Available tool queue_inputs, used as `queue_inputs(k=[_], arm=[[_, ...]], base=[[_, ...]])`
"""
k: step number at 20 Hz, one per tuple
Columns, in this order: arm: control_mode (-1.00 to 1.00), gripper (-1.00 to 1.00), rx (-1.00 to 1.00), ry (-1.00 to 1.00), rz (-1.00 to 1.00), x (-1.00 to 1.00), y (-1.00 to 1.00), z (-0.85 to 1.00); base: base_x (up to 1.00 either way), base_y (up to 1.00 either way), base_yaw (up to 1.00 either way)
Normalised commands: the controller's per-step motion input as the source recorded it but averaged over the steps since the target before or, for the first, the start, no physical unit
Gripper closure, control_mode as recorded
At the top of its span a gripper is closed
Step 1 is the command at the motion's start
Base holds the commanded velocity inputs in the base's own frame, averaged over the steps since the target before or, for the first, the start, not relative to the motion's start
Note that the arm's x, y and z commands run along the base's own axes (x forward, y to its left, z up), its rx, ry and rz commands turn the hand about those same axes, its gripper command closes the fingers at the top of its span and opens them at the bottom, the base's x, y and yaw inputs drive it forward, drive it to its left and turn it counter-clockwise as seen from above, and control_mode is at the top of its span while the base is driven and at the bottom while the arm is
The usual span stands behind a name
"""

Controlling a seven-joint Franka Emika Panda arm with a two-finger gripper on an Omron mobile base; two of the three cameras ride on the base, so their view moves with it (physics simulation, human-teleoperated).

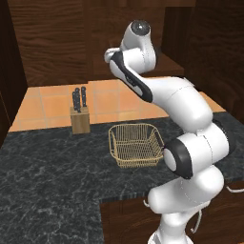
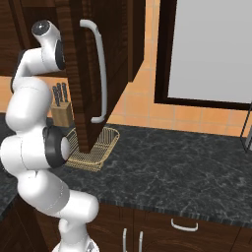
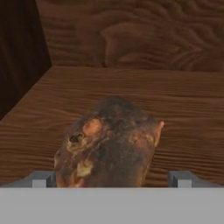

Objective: Open the cabinet, pick up the bread from the cabinet and place it in the basket. Then move the basket to the dining counter.

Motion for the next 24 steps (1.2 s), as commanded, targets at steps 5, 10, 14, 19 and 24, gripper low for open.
queue_inputs(k=[5, 10, 14, 19, 24], arm=[[-1.00, -1.00, 0.00, 0.00, 0.00, 0.35, 0.01, 0.00], [-1.00, 1.00, 0.00, 0.00, 0.00, 0.12, 0.01, 0.00], [-1.00, 1.00, 0.00, -0.09, 0.00, 0.01, 0.00, -0.02], [-1.00, 1.00, 0.00, -0.15, 0.00, 0.00, 0.00, -0.08], [-1.00, 1.00, 0.00, -0.26, 0.00, -0.25, 0.00, -0.03]], base=[[0.00, 0.00, 0.00], [0.00, 0.00, 0.00], [0.00, 0.00, 0.00], [0.00, 0.00, 0.00], [0.00, 0.00, 0.00]])
